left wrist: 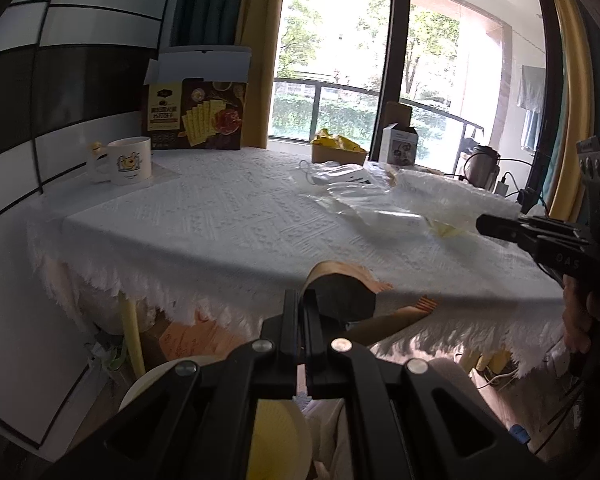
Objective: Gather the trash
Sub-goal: 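Lift the bubble wrap with the right tool and carry it to the wastebasket, then open the right tool to drop the bubble wrap into the wastebasket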
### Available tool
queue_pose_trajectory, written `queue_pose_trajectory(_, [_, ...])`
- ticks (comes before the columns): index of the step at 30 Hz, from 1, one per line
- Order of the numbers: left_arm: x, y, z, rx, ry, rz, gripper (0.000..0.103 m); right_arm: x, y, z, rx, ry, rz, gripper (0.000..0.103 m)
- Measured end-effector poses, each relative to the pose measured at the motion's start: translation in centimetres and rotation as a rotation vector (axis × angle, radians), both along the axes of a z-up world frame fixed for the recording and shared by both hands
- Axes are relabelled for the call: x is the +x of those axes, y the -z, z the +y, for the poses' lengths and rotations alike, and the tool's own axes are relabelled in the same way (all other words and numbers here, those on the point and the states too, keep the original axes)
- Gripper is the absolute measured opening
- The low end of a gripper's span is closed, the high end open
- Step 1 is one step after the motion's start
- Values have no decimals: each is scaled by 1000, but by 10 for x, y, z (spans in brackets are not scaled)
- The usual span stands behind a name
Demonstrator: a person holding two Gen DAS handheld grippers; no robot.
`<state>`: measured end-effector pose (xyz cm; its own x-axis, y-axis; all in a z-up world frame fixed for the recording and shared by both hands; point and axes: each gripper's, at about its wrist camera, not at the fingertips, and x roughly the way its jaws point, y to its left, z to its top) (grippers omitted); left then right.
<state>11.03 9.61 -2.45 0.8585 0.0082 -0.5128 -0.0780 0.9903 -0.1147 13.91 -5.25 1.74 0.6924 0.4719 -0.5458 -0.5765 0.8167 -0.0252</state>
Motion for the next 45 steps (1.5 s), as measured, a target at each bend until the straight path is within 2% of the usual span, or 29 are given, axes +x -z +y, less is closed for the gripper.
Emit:
queue_pose_trajectory(11, [-38,44,40,-31,-110,84,2,-24,21,51,-2,-132,28,9])
queue_pose_trajectory(18, [-49,76,65,-56,-206,158,2,-31,39,85,-26,-201,67,9])
queue_pose_trajectory(28, [-57,108,95,-112,-263,226,5,-31,73,136,-80,-280,134,9])
queue_pose_trajectory(31, [-59,113,101,-129,-269,229,19,-28,82,151,-97,-302,154,9])
queue_pose_trajectory(33, [-60,115,105,-149,-271,227,45,-29,88,160,-111,-316,166,9])
queue_pose_trajectory(36, [-63,116,109,-169,-276,218,51,-29,97,169,-126,-330,185,9])
queue_pose_trajectory(45, [-70,107,116,-172,-306,191,55,-29,115,189,-166,-358,237,9])
